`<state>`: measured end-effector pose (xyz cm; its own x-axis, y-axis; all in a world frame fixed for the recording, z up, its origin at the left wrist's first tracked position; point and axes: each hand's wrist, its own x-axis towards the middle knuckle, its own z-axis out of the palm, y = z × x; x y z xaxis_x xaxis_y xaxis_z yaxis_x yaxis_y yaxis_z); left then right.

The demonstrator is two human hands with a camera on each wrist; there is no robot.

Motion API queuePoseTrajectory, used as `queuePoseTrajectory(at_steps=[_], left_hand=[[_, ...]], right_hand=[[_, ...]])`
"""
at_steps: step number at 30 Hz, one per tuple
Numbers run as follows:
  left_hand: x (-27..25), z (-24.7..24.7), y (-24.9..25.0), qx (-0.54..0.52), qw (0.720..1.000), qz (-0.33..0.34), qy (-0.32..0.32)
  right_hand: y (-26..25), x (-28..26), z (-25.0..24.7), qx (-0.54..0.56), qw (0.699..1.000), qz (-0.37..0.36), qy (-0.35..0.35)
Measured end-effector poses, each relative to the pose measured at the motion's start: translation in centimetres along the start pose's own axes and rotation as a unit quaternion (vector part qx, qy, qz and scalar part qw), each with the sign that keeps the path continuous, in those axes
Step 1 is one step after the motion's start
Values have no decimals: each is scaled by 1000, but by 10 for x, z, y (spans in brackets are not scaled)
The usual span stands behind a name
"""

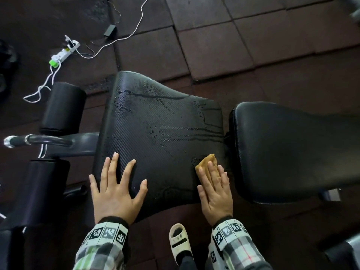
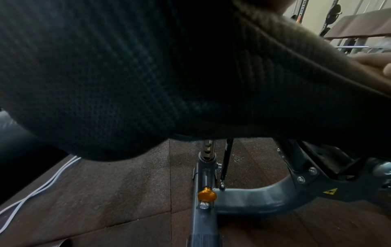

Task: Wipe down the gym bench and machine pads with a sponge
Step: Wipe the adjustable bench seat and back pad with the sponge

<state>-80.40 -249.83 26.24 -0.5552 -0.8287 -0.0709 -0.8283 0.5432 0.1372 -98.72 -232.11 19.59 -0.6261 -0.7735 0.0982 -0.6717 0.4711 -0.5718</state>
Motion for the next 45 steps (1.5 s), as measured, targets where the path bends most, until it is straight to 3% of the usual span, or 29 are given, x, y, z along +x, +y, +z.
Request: queuePoseTrajectory(at_steps=[6,9,13,18,23,27,32,38,41,45], left_hand=[[-1,0,0,1,1000,-2,-1],[0,0,-1,4,1000,-3,-5],[0,0,0,0,1000,-6,-3],[0,0,1,-6,1000,-3,9],[-1,-1,2,-6,1000,-4,11],[-1,-1,2,-8,1000,-4,10],[-1,-1,1,-10,1000,-5,6],[0,-1,2,-12,1000,0,12],[0,-1,2,-8,1000,-1,7],[0,-1,1,-7,1000,0,4]], right_hand=[[8,36,-4,-44,997,-6,-64],[13,41,-2,-8,998,64,-27],[6,8,0,66,981,180,28],[-19,-27,12,-1,993,113,-16],[-34,14,11,-48,996,48,-57],[-17,43,6,-52,994,74,-53],[-2,10,2,0,989,149,-15],[-37,-17,9,-28,995,82,-52],[-49,11,11,-34,996,54,-62],[-31,54,5,-54,992,91,-70]])
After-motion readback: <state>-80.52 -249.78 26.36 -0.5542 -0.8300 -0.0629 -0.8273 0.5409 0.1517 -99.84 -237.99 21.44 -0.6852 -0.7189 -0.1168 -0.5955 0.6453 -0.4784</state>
